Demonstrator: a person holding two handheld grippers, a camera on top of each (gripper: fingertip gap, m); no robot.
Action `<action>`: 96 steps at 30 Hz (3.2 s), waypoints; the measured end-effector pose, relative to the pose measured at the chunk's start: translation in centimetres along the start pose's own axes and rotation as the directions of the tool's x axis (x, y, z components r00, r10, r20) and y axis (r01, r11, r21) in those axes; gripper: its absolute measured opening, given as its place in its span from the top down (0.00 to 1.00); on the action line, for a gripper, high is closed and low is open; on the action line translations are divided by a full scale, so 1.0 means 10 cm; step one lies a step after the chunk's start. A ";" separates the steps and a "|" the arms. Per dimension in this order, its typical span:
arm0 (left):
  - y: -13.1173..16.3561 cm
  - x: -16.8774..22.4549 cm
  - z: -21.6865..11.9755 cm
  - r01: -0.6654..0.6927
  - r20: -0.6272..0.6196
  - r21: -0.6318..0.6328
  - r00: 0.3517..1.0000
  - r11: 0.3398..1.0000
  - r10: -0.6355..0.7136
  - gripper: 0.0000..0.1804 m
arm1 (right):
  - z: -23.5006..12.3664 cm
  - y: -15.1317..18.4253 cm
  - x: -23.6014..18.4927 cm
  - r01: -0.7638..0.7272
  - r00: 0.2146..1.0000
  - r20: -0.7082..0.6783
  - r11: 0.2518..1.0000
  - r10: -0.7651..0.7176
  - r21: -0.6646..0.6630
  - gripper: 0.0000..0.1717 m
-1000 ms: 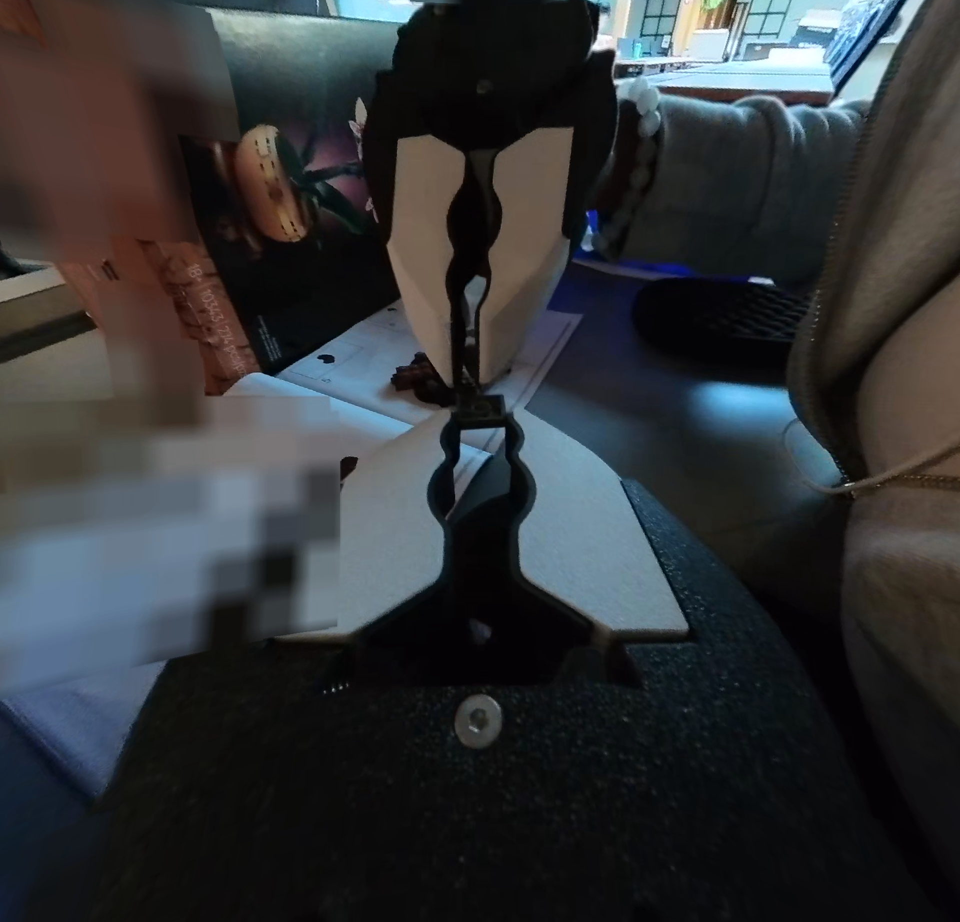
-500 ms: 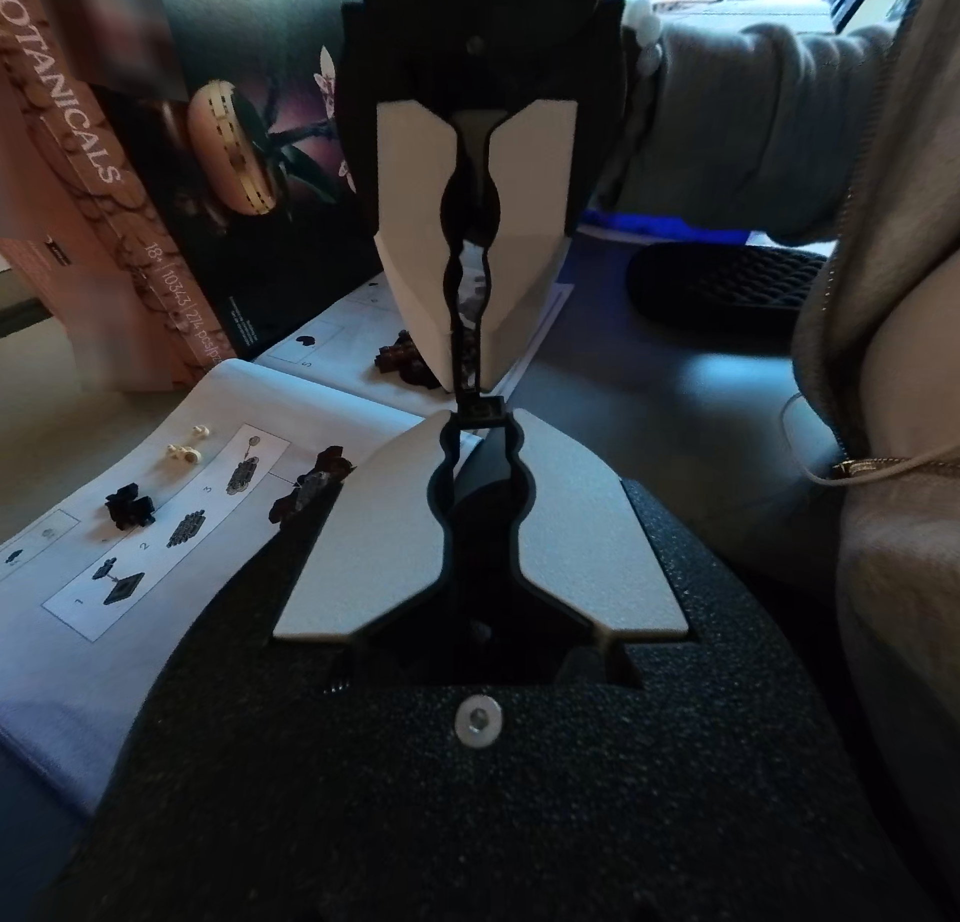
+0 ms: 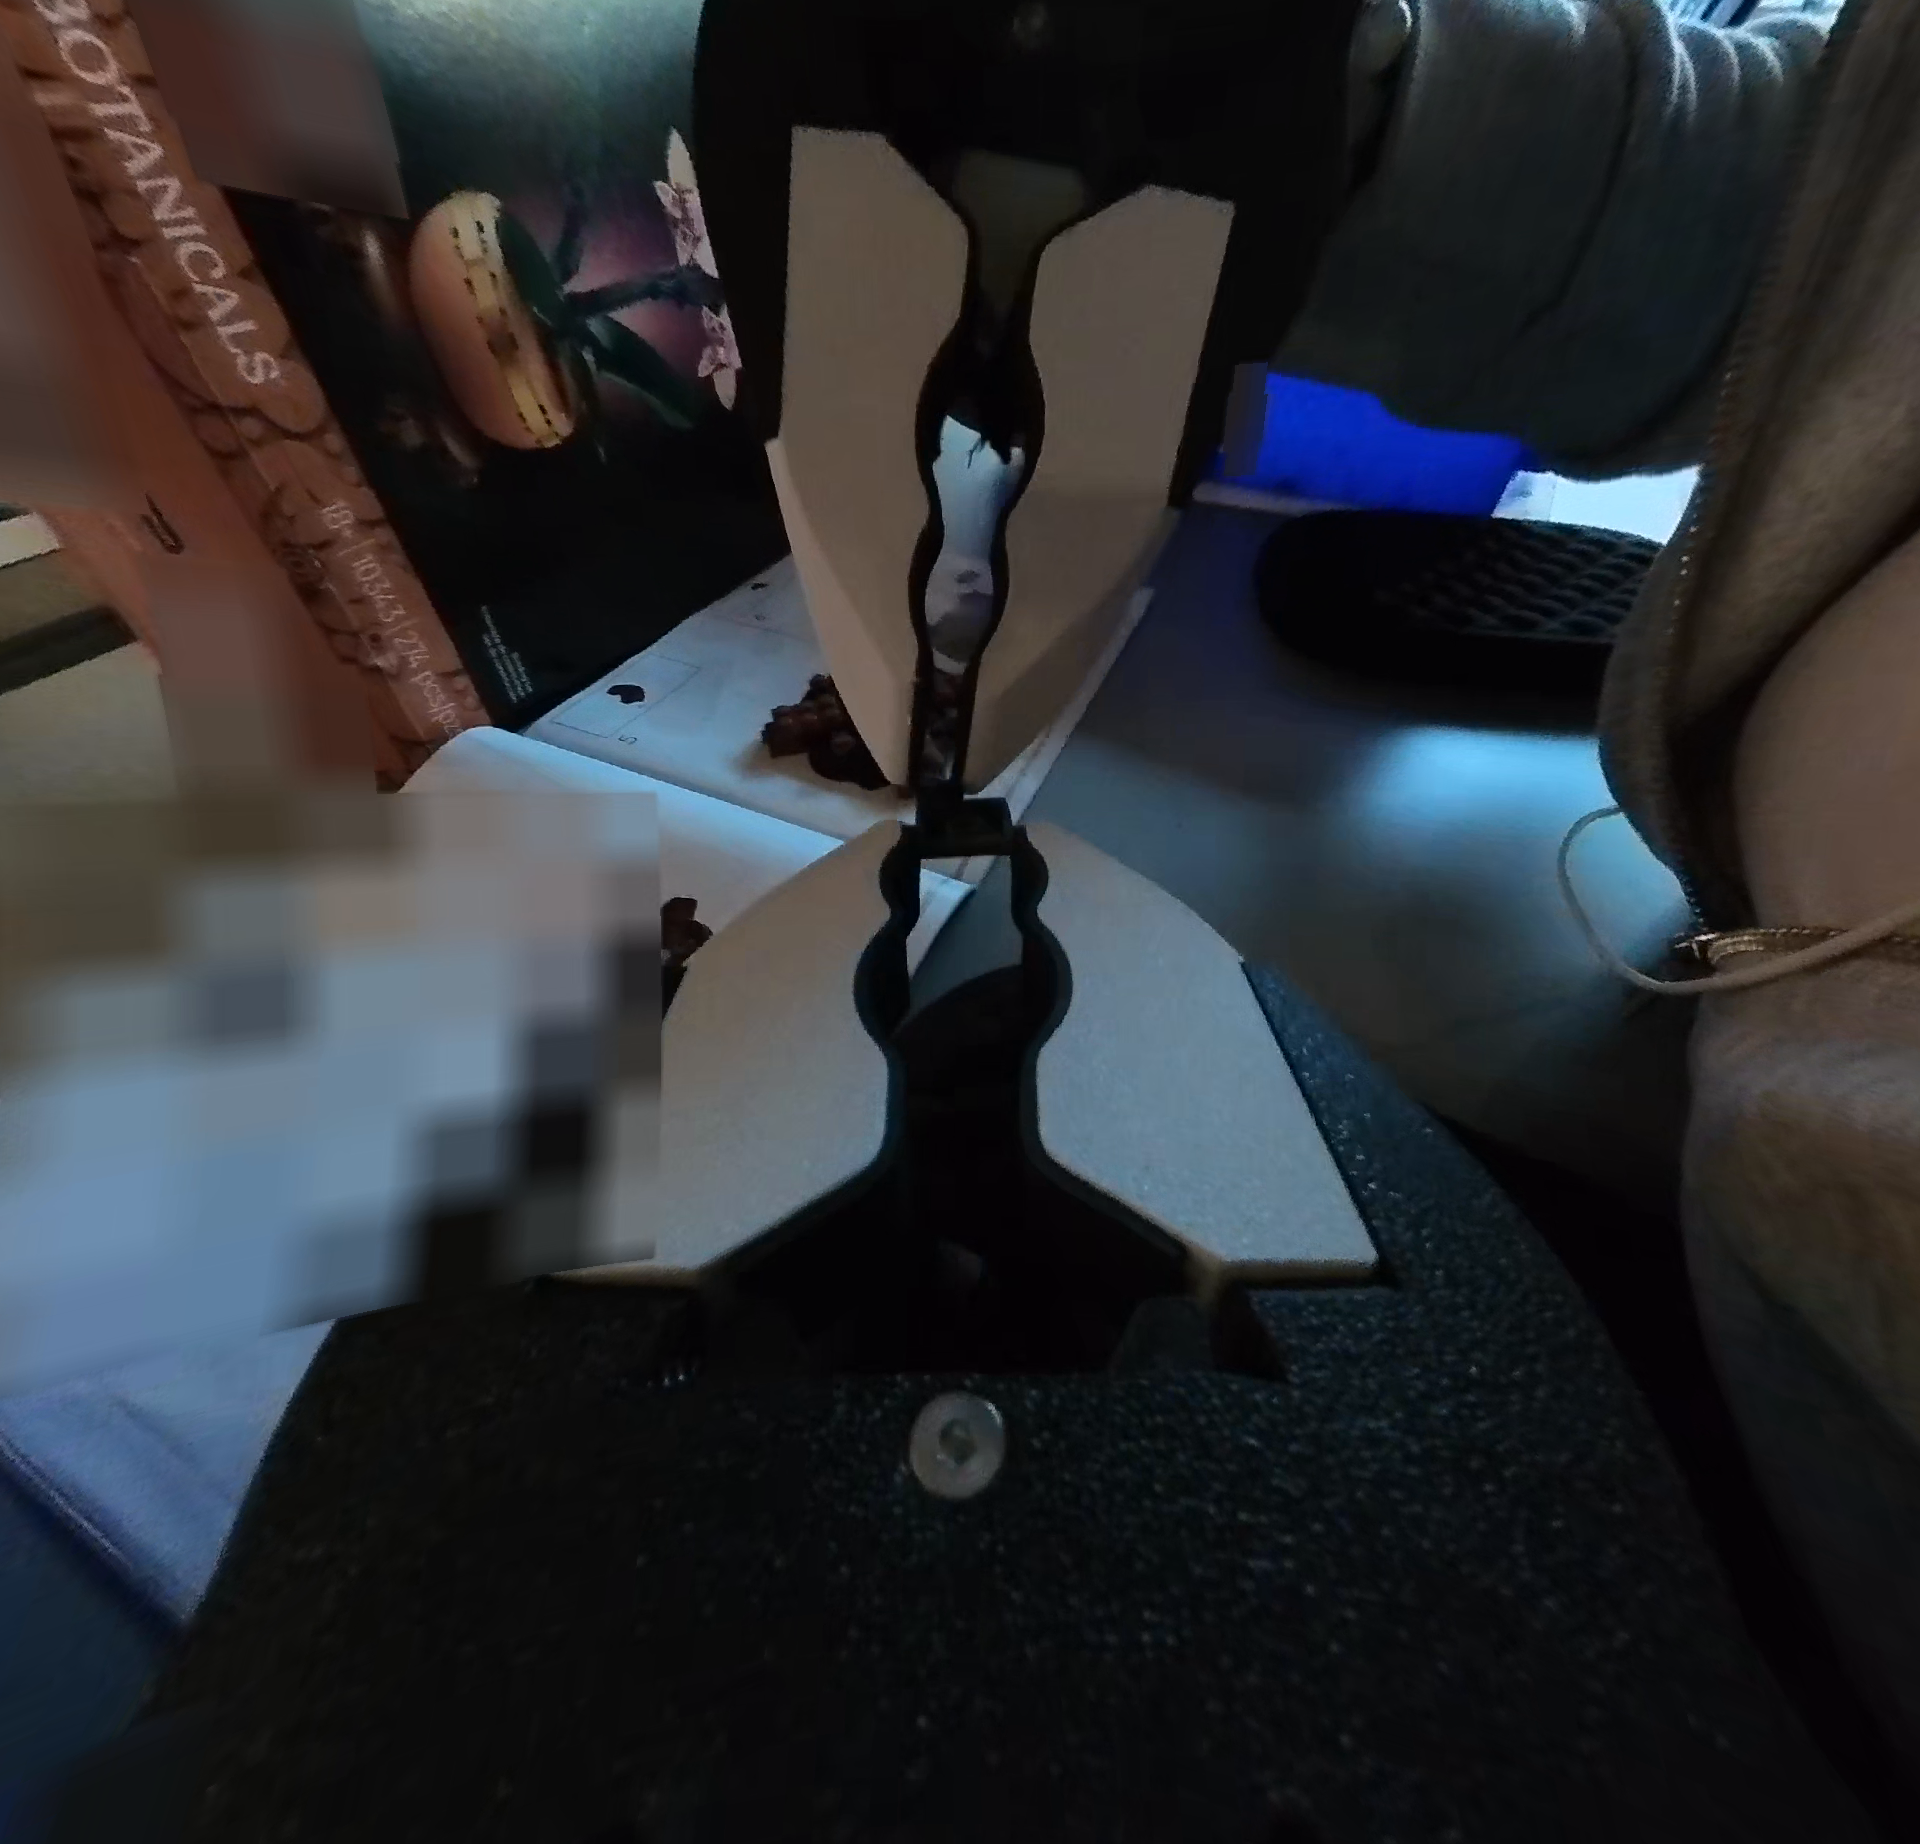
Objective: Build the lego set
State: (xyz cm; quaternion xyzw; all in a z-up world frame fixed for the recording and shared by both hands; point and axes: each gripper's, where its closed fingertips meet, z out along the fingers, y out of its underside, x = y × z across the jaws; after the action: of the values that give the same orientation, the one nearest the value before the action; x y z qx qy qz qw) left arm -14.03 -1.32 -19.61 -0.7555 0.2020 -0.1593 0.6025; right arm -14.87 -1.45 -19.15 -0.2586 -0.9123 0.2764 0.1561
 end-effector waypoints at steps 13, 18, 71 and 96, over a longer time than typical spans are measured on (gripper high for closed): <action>-0.02 -0.03 -0.02 0.012 0.016 0.022 1.000 1.000 -0.012 0.91 | -0.01 -0.03 0.03 -0.027 1.000 -0.006 0.998 0.028 0.051 0.99; -0.02 -0.03 -0.02 0.008 0.021 0.019 1.000 1.000 -0.009 0.91 | -0.02 -0.03 0.02 0.002 1.000 -0.006 1.000 -0.002 0.023 0.99; -0.17 -0.14 -0.08 -0.022 0.102 0.135 0.995 0.991 0.008 0.91 | -0.10 -0.22 0.14 0.076 0.994 -0.077 0.994 -0.082 -0.082 0.97; -0.19 -0.17 -0.11 -0.019 0.120 0.159 0.993 0.987 0.000 0.91 | -0.55 -0.09 0.40 -0.786 0.559 0.326 0.362 0.763 0.502 0.75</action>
State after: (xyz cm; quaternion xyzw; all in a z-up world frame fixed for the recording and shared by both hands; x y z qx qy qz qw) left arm -15.78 -1.02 -17.49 -0.7121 0.1557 -0.1268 0.6727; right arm -16.15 2.51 -13.64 -0.5872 -0.5472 0.5931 0.0635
